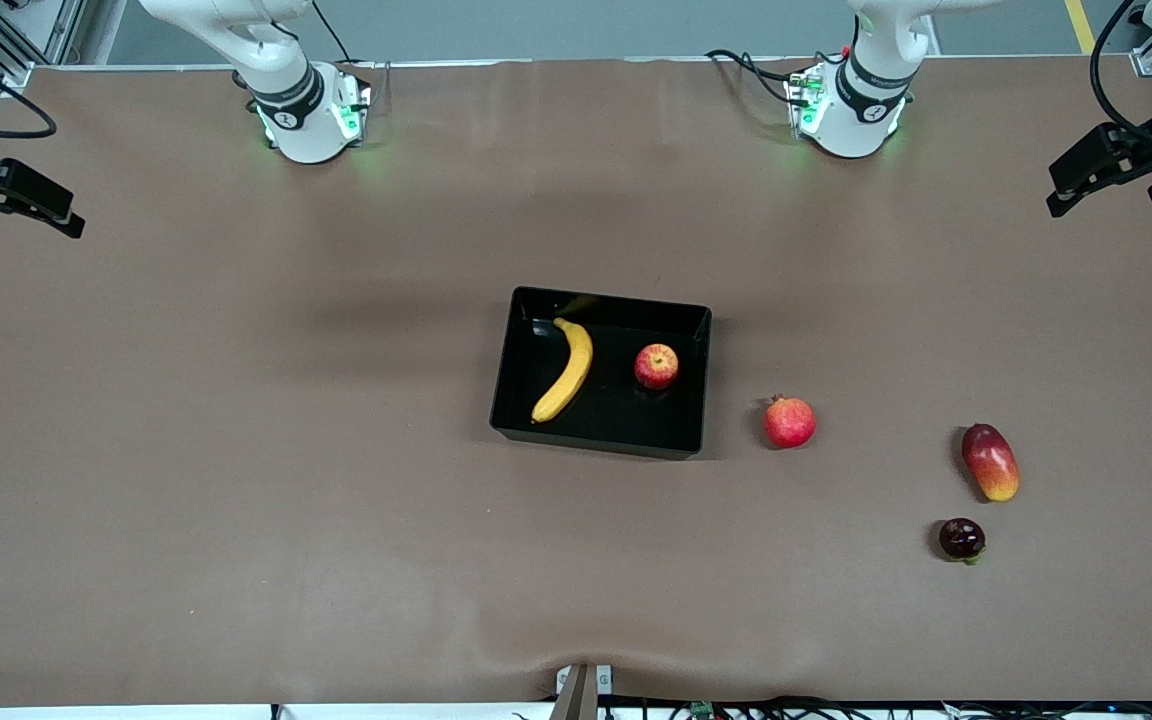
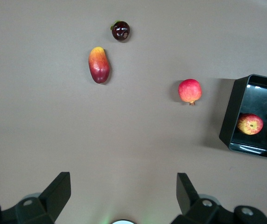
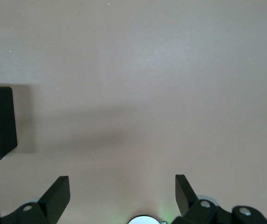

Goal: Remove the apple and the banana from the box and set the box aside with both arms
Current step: 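Reach the left gripper into the black box toward the red apple, then close the left gripper on the red apple inside the box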

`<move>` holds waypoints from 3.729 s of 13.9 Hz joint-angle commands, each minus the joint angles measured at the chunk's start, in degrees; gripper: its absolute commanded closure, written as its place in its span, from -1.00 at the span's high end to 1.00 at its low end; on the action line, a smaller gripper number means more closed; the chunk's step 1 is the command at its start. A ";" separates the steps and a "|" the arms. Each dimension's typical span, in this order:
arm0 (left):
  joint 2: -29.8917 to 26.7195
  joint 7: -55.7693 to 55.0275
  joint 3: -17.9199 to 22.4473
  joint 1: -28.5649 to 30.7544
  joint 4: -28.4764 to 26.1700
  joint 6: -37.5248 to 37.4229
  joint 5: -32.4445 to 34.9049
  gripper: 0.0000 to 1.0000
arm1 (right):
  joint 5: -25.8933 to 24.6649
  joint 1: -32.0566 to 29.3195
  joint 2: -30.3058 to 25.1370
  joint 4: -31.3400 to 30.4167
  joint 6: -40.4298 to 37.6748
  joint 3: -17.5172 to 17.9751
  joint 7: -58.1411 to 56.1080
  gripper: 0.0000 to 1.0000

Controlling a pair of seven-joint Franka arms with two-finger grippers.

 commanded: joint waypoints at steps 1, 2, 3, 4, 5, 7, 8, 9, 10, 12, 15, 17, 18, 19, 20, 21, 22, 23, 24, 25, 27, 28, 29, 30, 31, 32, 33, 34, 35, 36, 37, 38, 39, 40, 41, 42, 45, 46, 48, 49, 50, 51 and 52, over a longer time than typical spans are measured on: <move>0.01 1.22 0.16 0.08 0.36 -0.84 -1.31 1.00 | 0.32 0.24 -0.22 0.28 -0.24 -0.12 -0.21 1.00; 0.70 0.87 -0.10 -0.09 0.35 -0.84 -1.13 1.00 | 0.32 0.15 -0.22 0.28 -0.24 -0.12 -0.21 1.00; 0.97 0.26 -0.28 -0.53 0.44 -0.84 -0.96 1.00 | 0.32 0.23 -0.22 0.28 -0.15 -0.12 -0.21 1.00; 1.93 0.08 -0.45 -0.88 0.53 -0.84 -0.78 1.00 | 0.32 0.24 -0.22 0.28 -0.23 -0.12 -0.21 1.00; 3.59 0.08 -1.06 -0.88 1.57 -0.93 -0.69 1.00 | 0.32 0.24 -0.22 0.28 -0.24 -0.12 -0.21 1.00; 5.53 0.08 -3.08 -1.06 2.38 -0.84 -0.60 1.00 | 0.32 0.15 -0.22 0.28 -0.24 -0.12 -0.21 1.00; 6.85 -0.01 -4.75 -1.15 2.29 -0.84 -1.13 1.00 | 0.32 0.15 -0.22 0.28 -0.24 -0.12 -0.21 1.00; 8.52 -0.62 -6.42 -1.41 2.20 -0.23 -1.22 1.00 | 0.32 0.15 -0.22 0.28 -0.24 -0.12 -0.21 1.00; 10.88 -3.58 -8.61 -1.50 2.20 0.56 -0.96 1.00 | 0.32 0.15 -0.22 0.28 -0.15 -0.12 -0.21 1.00; 14.05 -12.01 -11.70 -3.42 1.59 5.29 -0.52 1.00 | 0.32 0.15 -0.22 0.28 -0.24 -0.12 -0.21 1.00; 20.12 -24.05 -11.71 -8.69 1.24 10.12 -0.34 1.00 | 0.32 0.23 -0.22 0.28 -0.24 -0.12 -0.21 1.00; 21.97 -29.69 -11.71 -11.85 -1.12 15.21 0.53 1.00 | 0.32 0.24 -0.13 0.28 -0.24 -0.12 -0.21 1.00; 22.76 -33.37 -11.71 -12.83 -2.71 17.85 0.62 1.00 | 0.32 0.24 -0.22 0.28 -0.24 -0.12 -0.21 1.00; 23.29 -37.67 -11.71 -13.79 -4.64 21.01 0.63 1.00 | 0.32 0.24 -0.22 0.28 -0.24 -0.12 -0.21 1.00; 23.82 -41.11 -11.71 -15.02 -6.57 24.35 0.63 1.00 | 0.32 0.15 -0.13 0.28 -0.24 -0.12 -0.21 1.00; 24.09 -44.54 -11.71 -16.08 -8.33 27.69 0.63 1.00 | 0.32 0.15 -0.22 0.28 -0.24 -0.12 -0.12 1.00; 25.48 -47.44 -11.71 -16.35 -9.04 30.07 0.89 1.00 | 0.32 0.23 -0.13 0.28 -0.24 -0.12 -0.21 1.00; 26.89 -50.95 -11.62 -17.74 -8.88 31.23 0.89 1.00 | 0.32 0.24 -0.13 0.28 -0.24 -0.12 -0.12 1.00; 28.73 -54.73 -11.36 -19.93 -8.61 31.59 2.37 1.00 | 0.32 0.24 -0.13 0.28 -0.24 -0.12 -0.12 1.00; 30.14 -58.25 -11.44 -20.83 -8.35 32.46 5.69 1.00 | 0.32 0.24 -0.22 0.28 -0.24 -0.12 -0.12 1.00; 33.39 -64.32 -11.62 -21.97 -8.44 35.53 8.18 1.00 | 0.32 0.23 -0.22 0.28 -0.24 -0.12 -0.12 1.00; 34.80 -66.52 -11.36 -23.37 -8.35 36.76 8.27 1.00 | 0.32 0.15 -0.13 0.28 -0.24 -0.12 -0.12 1.00; 36.29 -68.46 -11.27 -24.08 -8.35 37.82 8.88 1.00 | 0.32 0.23 -0.13 0.28 -0.24 -0.12 -0.21 1.00; 37.18 -70.83 -11.27 -24.70 -8.35 38.87 10.37 1.00 | 0.32 0.24 -0.22 0.28 -0.24 -0.12 -0.12 1.00; 38.32 -72.85 -11.35 -24.79 -8.35 39.32 11.95 1.00 | 0.32 0.32 -0.22 0.28 -0.24 -0.12 -0.12 1.00; 39.11 -73.92 -11.35 -25.22 -8.35 39.41 13.09 1.00 | 0.32 0.24 -0.22 0.28 -0.24 -0.12 -0.12 1.00; 40.16 -74.45 -11.35 -25.32 -8.35 39.93 13.28 1.00 | 0.32 0.24 -0.13 0.28 -0.24 -0.12 -0.12 1.00; 40.87 -74.45 -11.35 -25.40 -8.43 40.72 13.28 1.00 | 0.32 0.32 -0.13 0.28 -0.24 -0.12 -0.12 1.00; 41.66 -74.37 -11.35 -25.32 -8.43 40.99 13.37 1.00 | 0.32 0.32 -0.13 0.28 -0.24 -0.12 -0.12 1.00; 42.63 -74.45 -11.35 -25.32 -8.43 41.43 13.37 1.00 | 0.32 0.32 -0.13 0.28 -0.24 -0.12 -0.12 1.00; 43.24 -74.45 -11.35 -25.40 -8.52 42.04 13.37 1.00 | 0.32 0.32 -0.13 0.28 -0.24 -0.12 -0.12 1.00; 43.77 -74.45 -11.35 -25.32 -8.52 42.40 13.46 1.00 | 0.32 0.32 -0.22 0.28 -0.24 -0.12 -0.12 1.00; 44.13 -74.45 -11.35 -25.40 -8.52 42.75 13.46 1.00 | 0.32 0.24 -0.13 0.28 -0.24 -0.12 -0.12 1.00; 44.48 -74.45 -11.44 -25.32 -8.61 43.36 13.46 1.00 | 0.32 0.32 -0.13 0.28 -0.24 -0.12 -0.12 1.00; 44.57 -74.37 -11.44 -25.40 -8.52 43.54 13.46 1.00 | 0.32 0.24 -0.13 0.28 -0.15 -0.12 -0.12 1.00; 44.57 -73.58 -11.44 -25.40 -8.52 43.54 13.72 0.09 | 0.32 0.32 -0.13 0.28 -0.23 -0.12 -0.12 1.00; 43.43 -73.22 -11.44 -25.32 -8.09 43.45 13.90 -1.00 | 0.32 0.24 -0.13 0.28 -0.24 -0.12 -0.12 1.00; 42.73 -73.22 -11.44 -25.32 -7.13 42.93 13.90 -1.00 | 0.32 0.32 -0.13 0.28 -0.24 -0.12 -0.12 1.00; 39.05 -72.87 -11.44 -25.23 -6.42 41.18 14.16 -1.00 | 0.32 0.24 -0.13 0.28 -0.24 -0.12 -0.12 1.00; 37.12 -72.44 -11.53 -24.97 -5.54 40.13 14.25 -1.00 | 0.32 0.24 -0.13 0.28 -0.24 -0.12 -0.12 1.00; 35.27 -70.78 -11.53 -24.70 -4.06 37.24 14.25 -1.00 | 0.32 0.32 -0.13 0.28 -0.24 -0.12 -0.12 1.00; 33.69 -67.80 -11.62 -24.27 -2.04 33.13 14.16 -1.00 | 0.32 0.32 -0.13 0.28 -0.24 -0.12 -0.12 1.00; 32.37 -64.21 -11.27 -23.91 -0.45 29.17 13.81 -1.00 | 0.32 0.32 -0.13 0.28 -0.15 -0.12 -0.12 1.00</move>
